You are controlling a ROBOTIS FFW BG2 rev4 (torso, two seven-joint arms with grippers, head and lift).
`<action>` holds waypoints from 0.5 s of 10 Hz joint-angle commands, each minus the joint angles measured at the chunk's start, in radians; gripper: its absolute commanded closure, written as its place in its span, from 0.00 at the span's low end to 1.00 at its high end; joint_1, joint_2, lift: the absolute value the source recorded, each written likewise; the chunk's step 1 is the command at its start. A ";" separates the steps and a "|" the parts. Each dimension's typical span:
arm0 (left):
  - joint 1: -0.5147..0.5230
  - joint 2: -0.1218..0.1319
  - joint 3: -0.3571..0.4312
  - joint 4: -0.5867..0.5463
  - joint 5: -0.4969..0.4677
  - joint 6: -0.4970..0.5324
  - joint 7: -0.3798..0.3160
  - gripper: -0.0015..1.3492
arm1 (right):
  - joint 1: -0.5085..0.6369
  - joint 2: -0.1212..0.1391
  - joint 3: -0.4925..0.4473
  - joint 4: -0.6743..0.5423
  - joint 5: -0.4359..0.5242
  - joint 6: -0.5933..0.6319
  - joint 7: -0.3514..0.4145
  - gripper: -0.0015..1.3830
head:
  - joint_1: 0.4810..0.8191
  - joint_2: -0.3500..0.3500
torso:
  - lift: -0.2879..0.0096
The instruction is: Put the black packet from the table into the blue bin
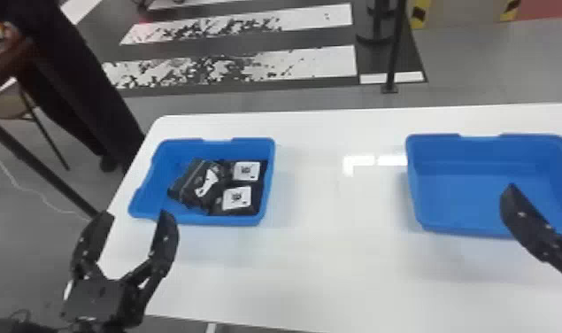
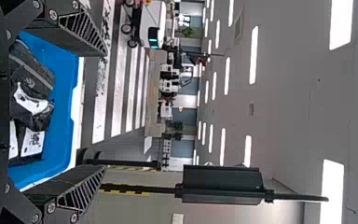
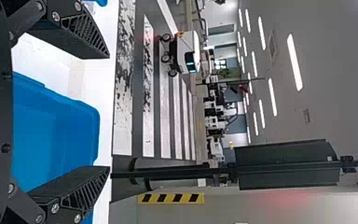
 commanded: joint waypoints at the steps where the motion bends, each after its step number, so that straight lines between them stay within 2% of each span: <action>1: 0.000 -0.006 -0.001 0.000 0.002 0.003 0.000 0.13 | 0.000 0.000 0.000 0.000 0.000 0.000 0.001 0.13 | 0.63 0.76 | 0.60; 5: -0.002 -0.006 -0.003 0.000 0.002 0.006 0.000 0.13 | -0.002 0.000 0.000 0.000 0.002 0.000 0.001 0.13 | 0.63 0.76 | 0.60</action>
